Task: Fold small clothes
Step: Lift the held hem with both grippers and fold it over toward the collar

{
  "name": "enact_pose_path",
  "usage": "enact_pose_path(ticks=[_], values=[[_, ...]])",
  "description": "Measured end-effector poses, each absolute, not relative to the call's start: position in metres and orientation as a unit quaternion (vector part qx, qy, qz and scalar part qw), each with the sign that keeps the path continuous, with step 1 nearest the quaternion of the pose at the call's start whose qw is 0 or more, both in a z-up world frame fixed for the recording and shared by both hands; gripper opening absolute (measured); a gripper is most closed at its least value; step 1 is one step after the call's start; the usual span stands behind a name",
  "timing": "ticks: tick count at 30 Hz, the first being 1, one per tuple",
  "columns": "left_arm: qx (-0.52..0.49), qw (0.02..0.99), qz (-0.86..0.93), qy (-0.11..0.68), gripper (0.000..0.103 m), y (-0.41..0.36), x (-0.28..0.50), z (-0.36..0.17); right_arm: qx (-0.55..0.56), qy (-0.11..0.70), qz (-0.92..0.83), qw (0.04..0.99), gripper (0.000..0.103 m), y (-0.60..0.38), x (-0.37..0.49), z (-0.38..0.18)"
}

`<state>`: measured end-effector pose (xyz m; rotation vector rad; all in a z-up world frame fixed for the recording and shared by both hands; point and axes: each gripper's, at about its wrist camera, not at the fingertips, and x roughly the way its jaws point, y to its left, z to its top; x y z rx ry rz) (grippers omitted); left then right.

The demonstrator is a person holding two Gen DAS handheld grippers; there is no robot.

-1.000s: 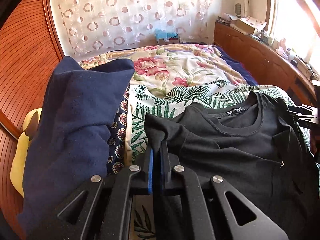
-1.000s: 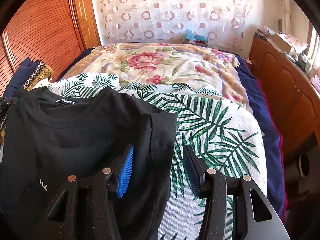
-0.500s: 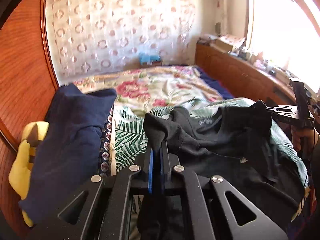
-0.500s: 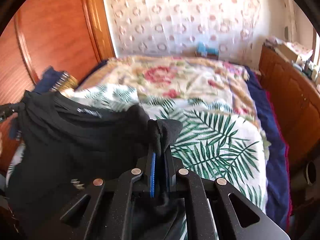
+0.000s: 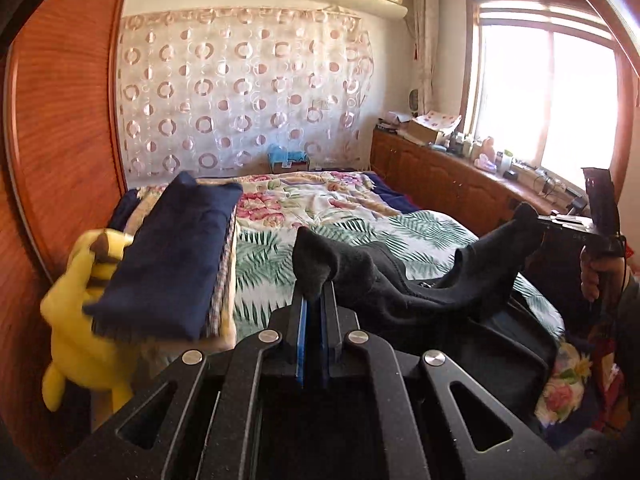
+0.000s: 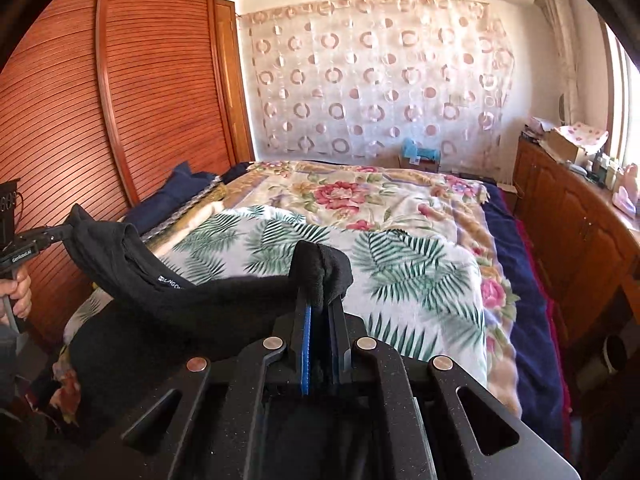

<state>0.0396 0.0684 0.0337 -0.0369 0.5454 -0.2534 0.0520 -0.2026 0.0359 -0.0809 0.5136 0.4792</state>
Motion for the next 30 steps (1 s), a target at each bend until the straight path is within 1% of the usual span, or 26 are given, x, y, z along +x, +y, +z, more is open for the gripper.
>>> enact_pose_path(ticks=[4,12,17,24,30], values=[[-0.022,0.954,-0.119,0.276,0.006,0.069,0.007,0.021,-0.053,0.262,0.245,0.932,0.007,-0.21,-0.002,0.03],[-0.041,0.947,-0.118,0.296,0.006,0.076,-0.037,0.005,-0.069,0.273,0.251,0.926,0.007,-0.226,-0.059,0.04],[-0.035,0.942,-0.112,0.314,0.006,0.074,-0.048,-0.011,-0.058,0.28,0.25,0.925,0.007,-0.229,-0.069,0.041],[-0.041,0.927,-0.107,0.356,0.006,0.069,-0.045,-0.052,-0.049,0.321,0.224,0.919,0.007,-0.224,-0.083,0.007],[-0.048,0.924,-0.101,0.366,0.006,0.069,-0.045,-0.063,-0.059,0.344,0.21,0.913,0.007,-0.221,-0.081,0.0]])
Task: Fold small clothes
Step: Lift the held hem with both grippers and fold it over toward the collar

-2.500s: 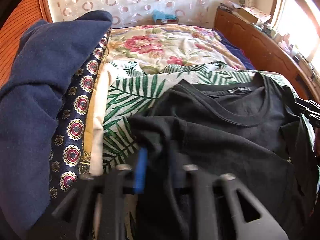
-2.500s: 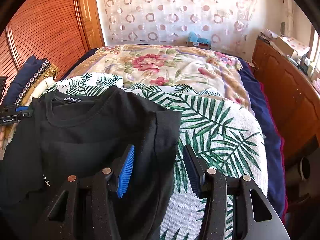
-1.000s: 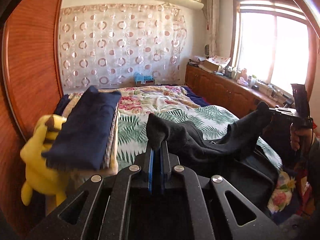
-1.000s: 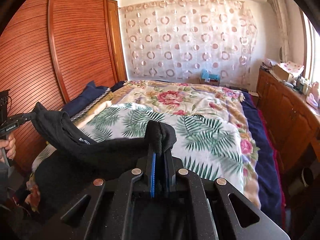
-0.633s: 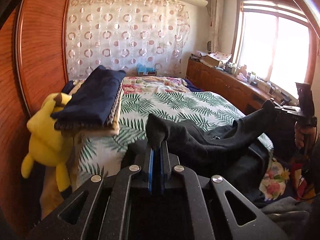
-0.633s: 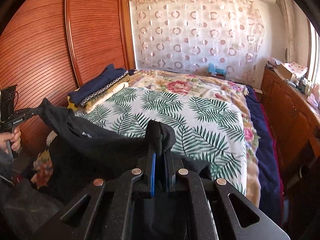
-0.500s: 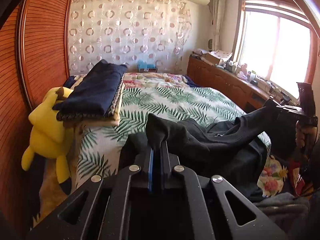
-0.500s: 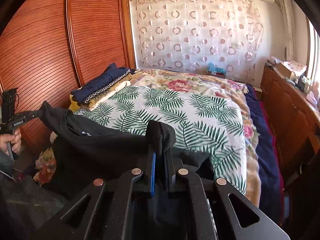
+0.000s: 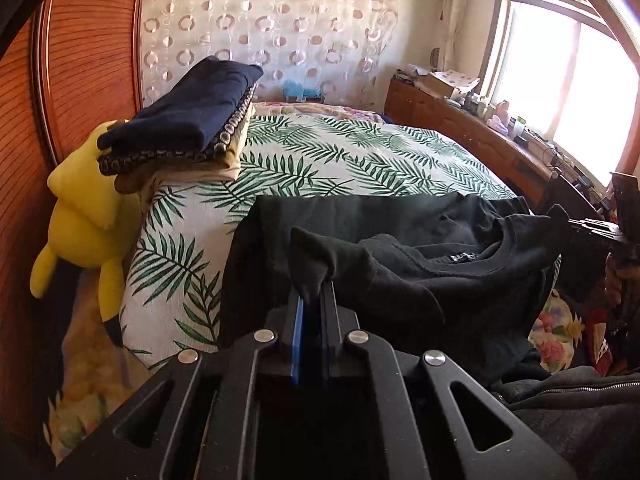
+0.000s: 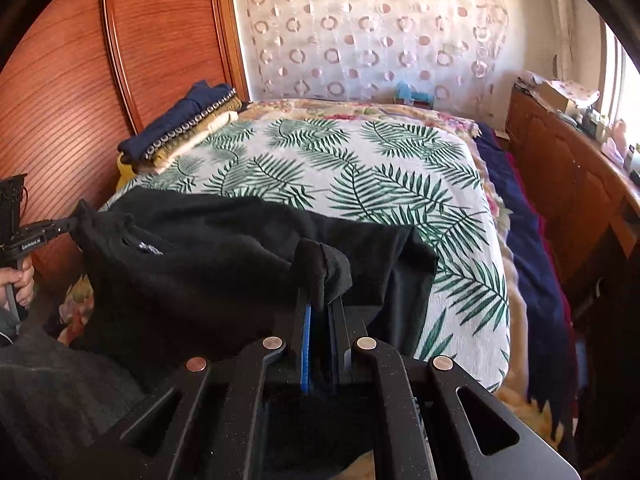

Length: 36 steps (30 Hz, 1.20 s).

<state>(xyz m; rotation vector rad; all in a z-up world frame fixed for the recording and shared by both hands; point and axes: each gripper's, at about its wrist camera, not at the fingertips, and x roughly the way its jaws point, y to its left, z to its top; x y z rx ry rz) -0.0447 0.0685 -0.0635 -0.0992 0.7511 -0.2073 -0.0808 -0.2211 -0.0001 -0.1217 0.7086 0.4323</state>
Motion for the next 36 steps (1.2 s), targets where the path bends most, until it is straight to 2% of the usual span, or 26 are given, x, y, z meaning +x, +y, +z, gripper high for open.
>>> enact_pose_path(ticks=[3,6,7,8,12,13,14,15,19,21,23,28,36], values=[[-0.045,0.922,-0.1,0.37,0.007,0.068,-0.043,-0.065,-0.06,0.351,0.21,0.911,0.007,-0.217,-0.072,0.001],[-0.034,0.923,-0.102,0.369,0.013,0.067,-0.045,-0.065,-0.062,0.357,0.205,0.909,0.007,-0.213,-0.066,-0.001],[-0.035,0.925,-0.104,0.364,0.02,0.068,-0.047,-0.063,-0.064,0.359,0.203,0.909,0.007,-0.211,-0.066,-0.003],[-0.038,0.927,-0.103,0.359,0.031,0.07,-0.047,-0.062,-0.065,0.361,0.201,0.908,0.007,-0.21,-0.067,-0.004],[-0.054,0.936,-0.106,0.331,0.059,0.081,-0.05,-0.05,-0.077,0.356,0.198,0.91,0.007,-0.207,-0.071,0.001],[-0.054,0.939,-0.101,0.324,0.075,0.083,-0.05,-0.048,-0.078,0.353,0.198,0.911,0.007,-0.208,-0.071,0.003],[-0.054,0.942,-0.097,0.316,0.081,0.085,-0.049,-0.045,-0.078,0.351,0.198,0.912,0.012,-0.209,-0.073,0.005],[-0.054,0.943,-0.097,0.312,0.081,0.087,-0.046,-0.043,-0.08,0.348,0.195,0.914,0.016,-0.21,-0.075,0.008],[-0.047,0.945,-0.082,0.314,0.081,0.09,-0.027,-0.037,-0.08,0.336,0.187,0.92,0.025,-0.218,-0.081,0.016],[-0.035,0.947,-0.075,0.312,0.081,0.089,-0.016,-0.034,-0.079,0.331,0.18,0.923,0.037,-0.223,-0.082,0.02],[-0.03,0.947,-0.074,0.31,0.081,0.089,-0.007,-0.033,-0.078,0.326,0.174,0.926,0.043,-0.228,-0.079,0.022],[-0.025,0.944,-0.074,0.319,0.081,0.085,0.018,-0.038,-0.068,0.316,0.169,0.931,0.045,-0.236,-0.063,0.02],[-0.018,0.931,-0.081,0.357,0.081,0.081,0.071,-0.062,-0.027,0.348,0.157,0.924,0.045,-0.235,0.004,-0.016]])
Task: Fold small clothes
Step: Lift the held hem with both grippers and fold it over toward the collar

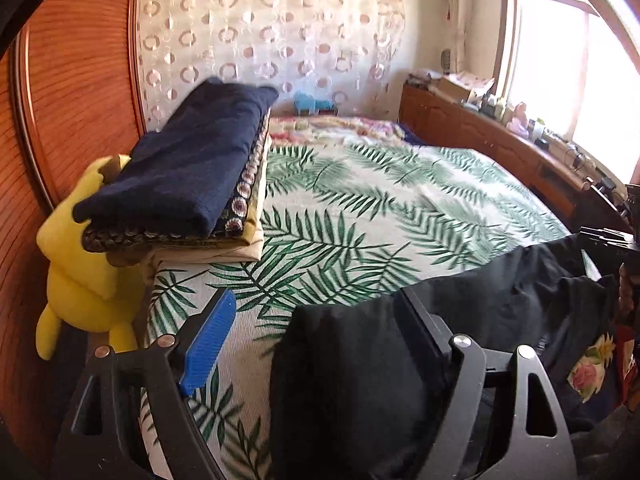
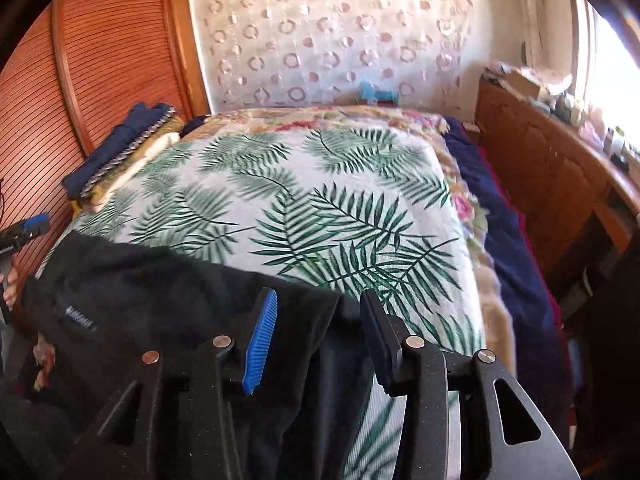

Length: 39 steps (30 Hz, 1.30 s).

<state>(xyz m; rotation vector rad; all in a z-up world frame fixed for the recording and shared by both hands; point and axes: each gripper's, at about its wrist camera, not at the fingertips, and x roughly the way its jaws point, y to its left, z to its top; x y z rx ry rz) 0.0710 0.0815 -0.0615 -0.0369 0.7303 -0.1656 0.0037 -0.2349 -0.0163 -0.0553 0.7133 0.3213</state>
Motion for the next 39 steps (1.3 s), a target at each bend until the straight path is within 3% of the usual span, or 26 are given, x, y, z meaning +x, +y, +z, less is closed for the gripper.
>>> enact_pose_path(ticks=[5,7,8,12,19,22,25,27,29,33,38,39], values=[[-0.033,0.92,-0.082,0.383,0.081,0.087,0.086,-0.077,-0.005,0.376,0.16,0.913,0.045,-0.234,0.022,-0.034],[-0.029,0.92,-0.08,0.384,0.081,0.087,0.088,-0.079,-0.004,0.379,0.168,0.91,0.029,-0.234,0.022,-0.035],[-0.031,0.919,-0.078,0.386,0.081,0.088,0.089,-0.081,-0.004,0.38,0.174,0.908,0.01,-0.233,0.023,-0.035],[-0.034,0.918,-0.071,0.389,0.081,0.091,0.091,-0.085,0.007,0.332,0.137,0.933,0.007,-0.245,0.011,-0.02],[-0.035,0.916,-0.077,0.392,0.082,0.093,0.088,-0.087,0.008,0.35,0.12,0.929,0.007,-0.247,0.015,-0.028],[-0.046,0.909,-0.097,0.403,0.071,0.093,0.087,-0.09,0.011,0.352,0.127,0.927,0.008,-0.247,0.019,-0.028],[-0.053,0.901,-0.115,0.414,0.057,0.09,0.087,-0.093,0.006,0.35,0.123,0.928,0.022,-0.249,0.02,-0.027],[-0.046,0.898,-0.114,0.422,0.056,0.086,0.089,-0.097,0.004,0.353,0.12,0.928,0.046,-0.251,0.021,-0.029],[-0.044,0.893,-0.115,0.433,0.056,0.085,0.091,-0.102,0.006,0.358,0.123,0.926,0.059,-0.249,0.026,-0.033],[-0.044,0.893,-0.117,0.433,0.055,0.084,0.091,-0.103,-0.004,0.375,0.126,0.918,0.061,-0.247,0.033,-0.04],[-0.031,0.891,-0.129,0.434,0.018,0.079,0.087,-0.103,-0.01,0.378,0.131,0.916,0.061,-0.247,0.036,-0.041],[-0.027,0.891,-0.13,0.434,0.016,0.078,0.086,-0.102,-0.011,0.379,0.134,0.915,0.06,-0.247,0.036,-0.04]])
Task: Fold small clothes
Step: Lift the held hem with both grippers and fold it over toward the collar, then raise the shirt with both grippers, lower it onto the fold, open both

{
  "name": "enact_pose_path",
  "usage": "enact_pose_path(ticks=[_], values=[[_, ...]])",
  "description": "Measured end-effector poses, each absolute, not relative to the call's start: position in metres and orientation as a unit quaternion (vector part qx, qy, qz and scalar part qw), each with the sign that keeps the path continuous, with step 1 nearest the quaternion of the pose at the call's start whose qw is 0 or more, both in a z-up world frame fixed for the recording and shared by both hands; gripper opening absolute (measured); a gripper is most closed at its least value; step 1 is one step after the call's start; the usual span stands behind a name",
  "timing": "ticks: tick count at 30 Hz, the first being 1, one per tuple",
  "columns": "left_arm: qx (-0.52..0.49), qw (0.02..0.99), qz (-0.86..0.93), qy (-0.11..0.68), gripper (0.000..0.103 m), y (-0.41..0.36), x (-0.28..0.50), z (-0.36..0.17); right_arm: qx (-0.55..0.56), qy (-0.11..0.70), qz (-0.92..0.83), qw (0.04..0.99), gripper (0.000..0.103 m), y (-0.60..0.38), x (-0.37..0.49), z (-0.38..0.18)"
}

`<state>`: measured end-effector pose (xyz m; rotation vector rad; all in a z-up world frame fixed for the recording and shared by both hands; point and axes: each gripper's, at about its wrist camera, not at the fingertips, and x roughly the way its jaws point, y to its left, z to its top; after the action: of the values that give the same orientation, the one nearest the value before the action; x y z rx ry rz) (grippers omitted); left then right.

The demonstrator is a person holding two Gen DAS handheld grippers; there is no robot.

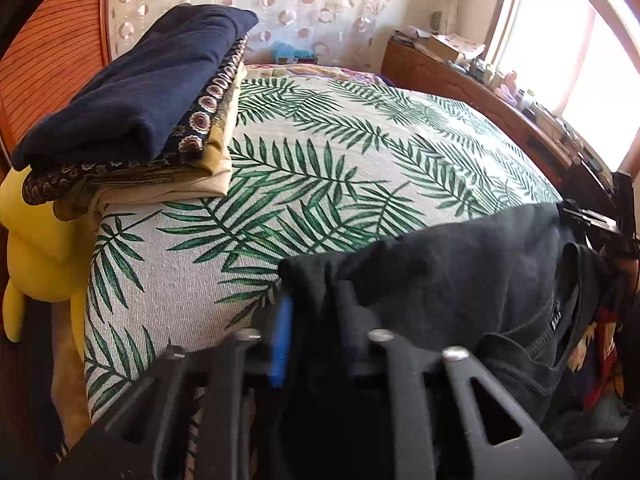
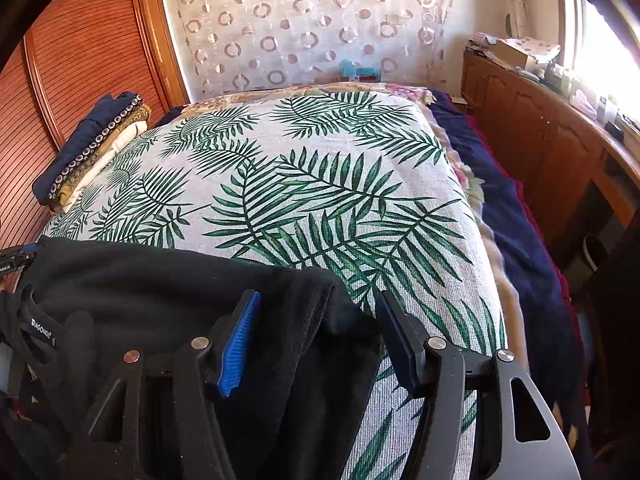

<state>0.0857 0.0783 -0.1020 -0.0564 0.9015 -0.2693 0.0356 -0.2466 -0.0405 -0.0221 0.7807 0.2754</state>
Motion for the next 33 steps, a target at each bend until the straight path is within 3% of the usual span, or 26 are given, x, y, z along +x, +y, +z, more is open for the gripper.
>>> enact_pose_path(ticks=[1,5,12,33], values=[[-0.026,0.892,-0.13,0.433,0.013,0.078,0.084,-0.101,-0.014,0.38,0.136,0.915,0.056,-0.246,0.035,-0.041],[-0.026,0.897,-0.132,0.42,0.01,0.077,0.079,-0.094,-0.004,0.389,0.184,0.903,0.014,-0.243,0.035,-0.042],[-0.03,0.926,-0.139,0.35,0.009,0.073,0.038,-0.045,-0.006,0.326,0.178,0.929,0.012,-0.244,0.002,-0.013],[-0.033,0.986,-0.142,0.081,0.009,0.08,-0.085,0.137,-0.039,0.063,0.19,0.979,0.011,-0.282,-0.164,0.177]])
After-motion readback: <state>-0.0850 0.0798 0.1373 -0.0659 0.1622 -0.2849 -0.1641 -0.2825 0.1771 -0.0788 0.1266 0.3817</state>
